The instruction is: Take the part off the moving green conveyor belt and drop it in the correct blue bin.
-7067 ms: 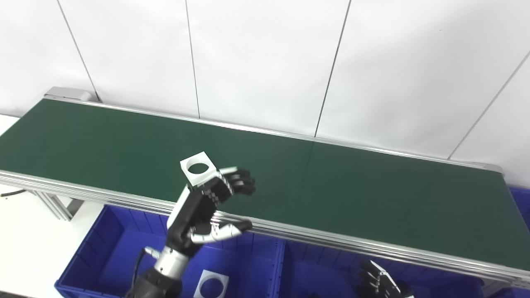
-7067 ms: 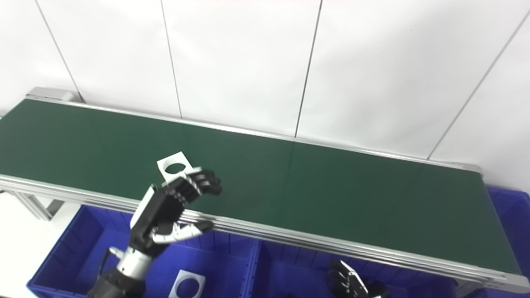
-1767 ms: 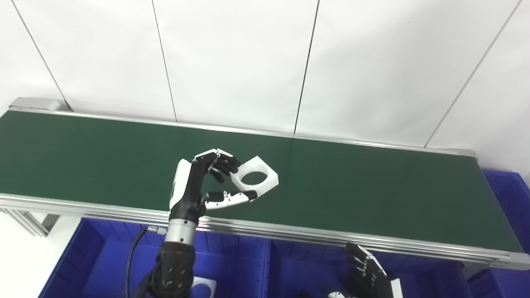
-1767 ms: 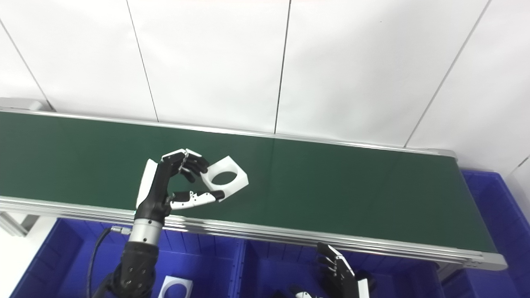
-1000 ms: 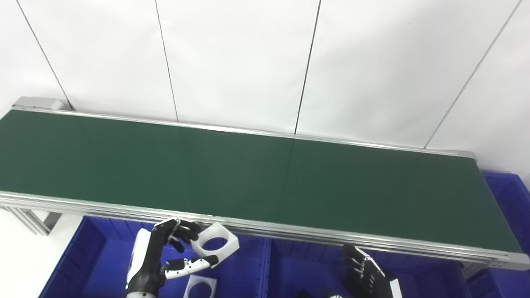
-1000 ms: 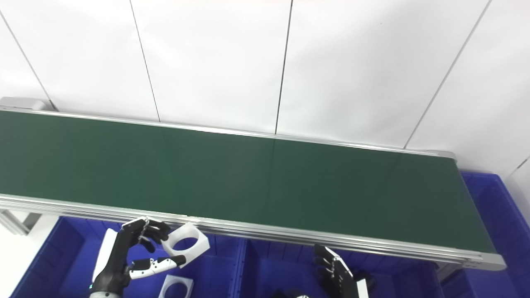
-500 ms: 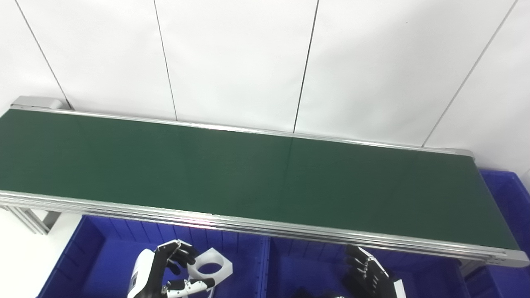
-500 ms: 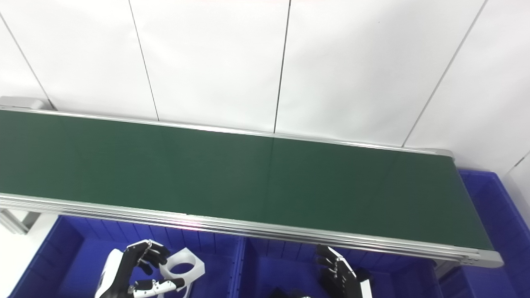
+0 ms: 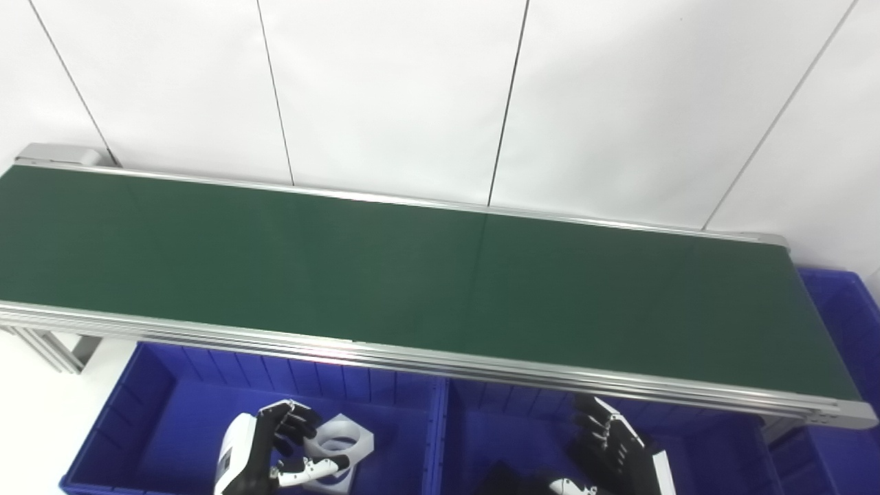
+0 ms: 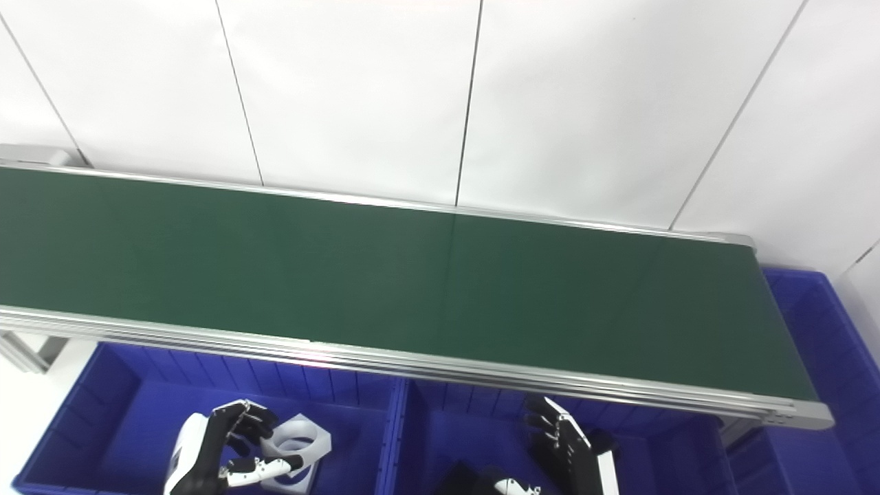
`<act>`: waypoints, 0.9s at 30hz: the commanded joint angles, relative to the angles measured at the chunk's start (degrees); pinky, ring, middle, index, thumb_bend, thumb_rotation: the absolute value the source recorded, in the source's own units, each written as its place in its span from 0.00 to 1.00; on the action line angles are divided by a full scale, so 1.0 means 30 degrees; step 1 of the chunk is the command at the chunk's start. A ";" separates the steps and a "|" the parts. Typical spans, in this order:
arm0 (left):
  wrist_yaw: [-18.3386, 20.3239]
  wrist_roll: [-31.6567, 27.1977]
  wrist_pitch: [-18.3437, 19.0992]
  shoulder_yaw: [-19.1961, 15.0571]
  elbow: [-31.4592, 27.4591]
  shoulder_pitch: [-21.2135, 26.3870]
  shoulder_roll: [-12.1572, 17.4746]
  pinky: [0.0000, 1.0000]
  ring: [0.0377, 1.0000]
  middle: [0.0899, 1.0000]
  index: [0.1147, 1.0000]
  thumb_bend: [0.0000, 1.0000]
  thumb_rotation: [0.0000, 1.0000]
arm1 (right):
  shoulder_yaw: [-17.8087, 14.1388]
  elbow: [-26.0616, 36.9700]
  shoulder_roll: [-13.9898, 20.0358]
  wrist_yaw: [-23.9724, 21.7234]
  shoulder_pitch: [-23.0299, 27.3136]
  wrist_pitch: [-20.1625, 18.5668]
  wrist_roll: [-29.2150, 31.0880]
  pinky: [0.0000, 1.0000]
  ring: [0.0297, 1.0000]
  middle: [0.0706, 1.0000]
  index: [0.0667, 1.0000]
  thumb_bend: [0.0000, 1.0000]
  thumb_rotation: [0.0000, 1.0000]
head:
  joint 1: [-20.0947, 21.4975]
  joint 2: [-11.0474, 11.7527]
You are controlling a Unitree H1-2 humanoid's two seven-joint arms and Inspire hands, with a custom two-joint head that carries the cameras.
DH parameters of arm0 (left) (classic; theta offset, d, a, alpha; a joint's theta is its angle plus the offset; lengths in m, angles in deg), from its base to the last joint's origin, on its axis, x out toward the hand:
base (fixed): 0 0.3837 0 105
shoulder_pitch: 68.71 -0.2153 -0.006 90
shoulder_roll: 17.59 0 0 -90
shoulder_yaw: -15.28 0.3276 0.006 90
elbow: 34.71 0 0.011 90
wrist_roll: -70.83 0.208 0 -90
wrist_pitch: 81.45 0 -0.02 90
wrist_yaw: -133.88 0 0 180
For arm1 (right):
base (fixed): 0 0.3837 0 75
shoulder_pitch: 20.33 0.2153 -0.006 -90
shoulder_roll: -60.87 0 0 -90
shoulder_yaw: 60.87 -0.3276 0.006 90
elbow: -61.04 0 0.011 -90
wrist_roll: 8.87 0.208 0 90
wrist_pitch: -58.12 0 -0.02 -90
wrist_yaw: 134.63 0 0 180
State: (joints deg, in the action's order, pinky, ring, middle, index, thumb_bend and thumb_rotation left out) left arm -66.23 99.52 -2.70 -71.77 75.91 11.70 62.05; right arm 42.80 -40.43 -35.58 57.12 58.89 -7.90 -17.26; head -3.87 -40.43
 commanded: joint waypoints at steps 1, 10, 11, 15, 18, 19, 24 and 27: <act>0.0311 0.0688 0.0843 0.0384 -0.0891 0.0178 0.0364 0.60 0.66 0.69 0.68 0.87 0.01 | -0.0141 0.0607 0.0010 -0.0163 0.0151 0.0979 0.0012 0.67 0.74 0.78 0.77 0.63 0.00 | -0.0026 -0.0029; 0.1508 0.1344 0.3225 0.1258 -0.1877 0.0121 0.1054 0.78 0.89 0.90 0.83 0.90 0.10 | -0.0137 0.0535 -0.0021 -0.0053 0.0237 0.0979 -0.0156 0.67 0.74 0.78 0.77 0.63 0.00 | 0.0041 0.0006; 0.1506 0.1348 0.3277 0.1299 -0.1894 0.0119 0.1072 0.81 0.93 0.93 0.85 0.90 0.10 | -0.0137 0.0532 -0.0016 -0.0050 0.0241 0.0979 -0.0155 0.66 0.74 0.78 0.77 0.64 0.00 | 0.0041 0.0006; 0.1371 0.1549 0.3426 0.1528 -0.1800 0.0058 0.1146 0.91 1.00 0.99 0.91 0.91 0.11 | -0.0195 0.0504 -0.0034 -0.0073 0.0202 0.0977 -0.0133 0.67 0.75 0.78 0.77 0.64 0.00 | 0.0003 0.0024; 0.1602 0.1935 0.4015 0.1843 -0.1991 0.0021 0.1253 0.96 1.00 1.00 0.97 0.92 0.14 | -0.0197 0.0537 -0.0047 -0.0049 0.0192 0.0976 -0.0242 0.67 0.75 0.78 0.77 0.64 0.00 | -0.0003 -0.0018; 0.1726 0.2008 0.4160 0.1960 -0.2096 -0.0005 0.1300 0.98 1.00 1.00 0.98 0.92 0.15 | -0.0204 0.0545 -0.0060 -0.0076 0.0182 0.0975 -0.0240 0.67 0.75 0.78 0.77 0.64 0.00 | 0.0011 -0.0018; 0.2237 0.1173 0.3974 0.2032 -0.2390 -0.0157 0.1357 1.00 1.00 1.00 1.00 0.92 0.15 | -0.0172 0.0602 -0.0114 -0.0050 0.0155 0.0977 -0.0251 0.67 0.75 0.78 0.77 0.64 0.00 | 0.0377 -0.0065; 0.2773 0.0203 0.2938 0.2013 -0.2603 -0.0314 0.1508 0.94 1.00 1.00 1.00 0.92 0.14 | -0.0111 0.0572 -0.0150 -0.0032 0.0179 0.0979 -0.0235 0.67 0.74 0.78 0.77 0.64 0.00 | 0.0785 -0.0123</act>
State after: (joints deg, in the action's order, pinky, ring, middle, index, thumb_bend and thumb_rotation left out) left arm -58.50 101.25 8.92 -66.04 69.96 11.11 65.67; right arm 42.54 -40.45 -35.77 57.12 58.92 -7.90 -17.81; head -1.49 -40.78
